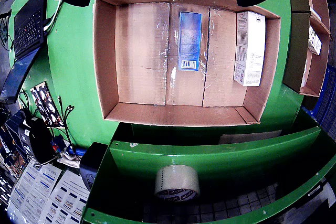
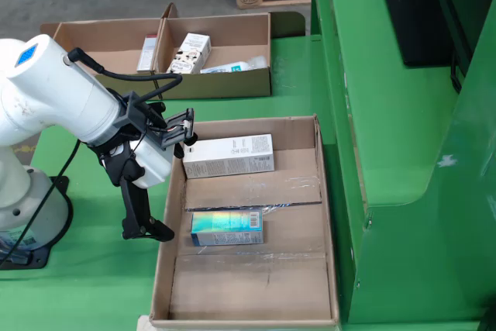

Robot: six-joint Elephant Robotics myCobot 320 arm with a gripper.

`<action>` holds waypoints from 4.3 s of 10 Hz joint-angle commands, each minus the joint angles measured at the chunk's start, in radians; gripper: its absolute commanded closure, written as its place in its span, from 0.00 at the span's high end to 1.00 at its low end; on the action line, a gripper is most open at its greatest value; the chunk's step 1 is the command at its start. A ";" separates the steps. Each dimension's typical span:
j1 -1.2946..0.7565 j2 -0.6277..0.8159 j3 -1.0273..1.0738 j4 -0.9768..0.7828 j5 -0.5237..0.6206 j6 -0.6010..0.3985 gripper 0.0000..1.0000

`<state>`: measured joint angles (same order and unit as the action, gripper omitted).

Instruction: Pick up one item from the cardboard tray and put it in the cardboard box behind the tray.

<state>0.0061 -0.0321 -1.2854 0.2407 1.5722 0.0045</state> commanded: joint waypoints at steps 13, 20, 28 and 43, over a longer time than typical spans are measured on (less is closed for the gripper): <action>0.125 -0.093 0.067 0.046 -0.045 0.072 1.00; 0.148 -0.258 0.163 0.046 -0.038 0.070 1.00; 0.122 -0.283 0.031 0.188 -0.010 0.050 1.00; 0.107 -0.503 0.064 0.320 0.013 0.053 1.00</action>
<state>0.1196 -0.5046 -1.2854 0.5522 1.5830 0.0552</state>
